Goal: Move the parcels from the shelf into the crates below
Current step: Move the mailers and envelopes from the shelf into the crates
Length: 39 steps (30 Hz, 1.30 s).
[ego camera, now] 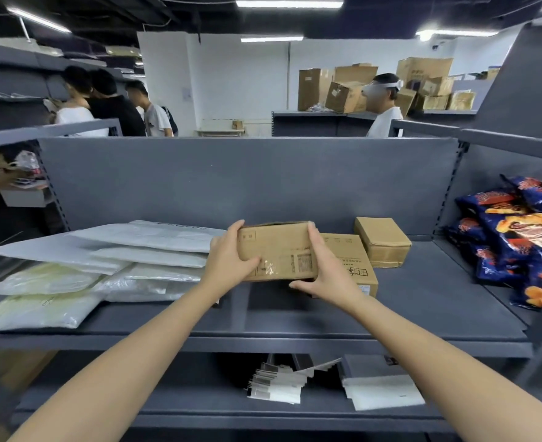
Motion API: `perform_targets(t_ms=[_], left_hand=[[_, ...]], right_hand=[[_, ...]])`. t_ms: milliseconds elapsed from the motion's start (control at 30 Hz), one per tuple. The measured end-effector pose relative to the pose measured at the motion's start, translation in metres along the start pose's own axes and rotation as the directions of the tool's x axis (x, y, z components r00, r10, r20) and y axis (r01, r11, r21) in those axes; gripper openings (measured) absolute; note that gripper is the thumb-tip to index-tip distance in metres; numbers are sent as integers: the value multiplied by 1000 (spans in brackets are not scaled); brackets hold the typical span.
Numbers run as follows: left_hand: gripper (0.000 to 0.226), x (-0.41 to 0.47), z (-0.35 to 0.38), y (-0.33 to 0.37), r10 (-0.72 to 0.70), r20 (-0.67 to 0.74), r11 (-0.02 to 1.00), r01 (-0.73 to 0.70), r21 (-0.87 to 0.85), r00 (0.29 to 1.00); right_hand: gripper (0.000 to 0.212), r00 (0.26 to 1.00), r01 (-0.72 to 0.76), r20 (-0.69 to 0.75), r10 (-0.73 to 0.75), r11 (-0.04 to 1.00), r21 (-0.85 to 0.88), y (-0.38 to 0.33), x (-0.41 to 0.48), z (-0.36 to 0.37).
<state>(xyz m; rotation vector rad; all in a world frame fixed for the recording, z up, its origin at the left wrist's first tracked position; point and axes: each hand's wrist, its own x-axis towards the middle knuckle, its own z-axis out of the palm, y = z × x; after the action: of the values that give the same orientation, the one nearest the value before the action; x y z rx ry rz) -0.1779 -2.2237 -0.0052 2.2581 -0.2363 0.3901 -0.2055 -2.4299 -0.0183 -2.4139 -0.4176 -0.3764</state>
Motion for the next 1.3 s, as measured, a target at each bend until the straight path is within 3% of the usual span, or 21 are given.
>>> perform_targets(t_ms=[100,400,533,633,833,933,1000,1100,1167,1300], left_hand=[[86,-6,-26,22,43,60,995,-38,-88,997],[109,-11,-56,37,107,306,992,-82,-91,946],[108,-21,-38,21,52,365,992,-6,-125,930],[112,-26,-25,13,29,351,982,39,-186,936],[114,-27,-18,16,69,307,974,3,-228,949],[110,-26,-26,23,122,281,977,-66,-201,952],[108,-26,-32,35,168,293,978,-121,-171,941],[108,-26,-43,57,249,392,969,-223,-110,886],[108,-26,-52,68,262,430,965,-234,-117,864],[107,-27,-67,79,265,448,963,-211,-168,854]], right_hand=[[116,998,16,-54,-13,999,50,-14,-1,-18],[79,991,-10,-133,25,994,113,-39,-9,-47],[58,998,-11,-67,18,995,100,-31,-18,-39],[54,997,-28,-62,34,996,87,-25,-22,-36],[58,998,-56,-33,54,997,-46,-15,-26,-44],[68,996,-73,26,88,931,-358,-22,-26,-57],[79,991,-7,118,70,884,-467,-35,-26,-71],[81,957,104,287,-31,964,-243,-52,-30,-86],[77,949,156,288,-127,985,-78,-60,-36,-92],[75,920,197,341,-191,980,15,-69,-43,-105]])
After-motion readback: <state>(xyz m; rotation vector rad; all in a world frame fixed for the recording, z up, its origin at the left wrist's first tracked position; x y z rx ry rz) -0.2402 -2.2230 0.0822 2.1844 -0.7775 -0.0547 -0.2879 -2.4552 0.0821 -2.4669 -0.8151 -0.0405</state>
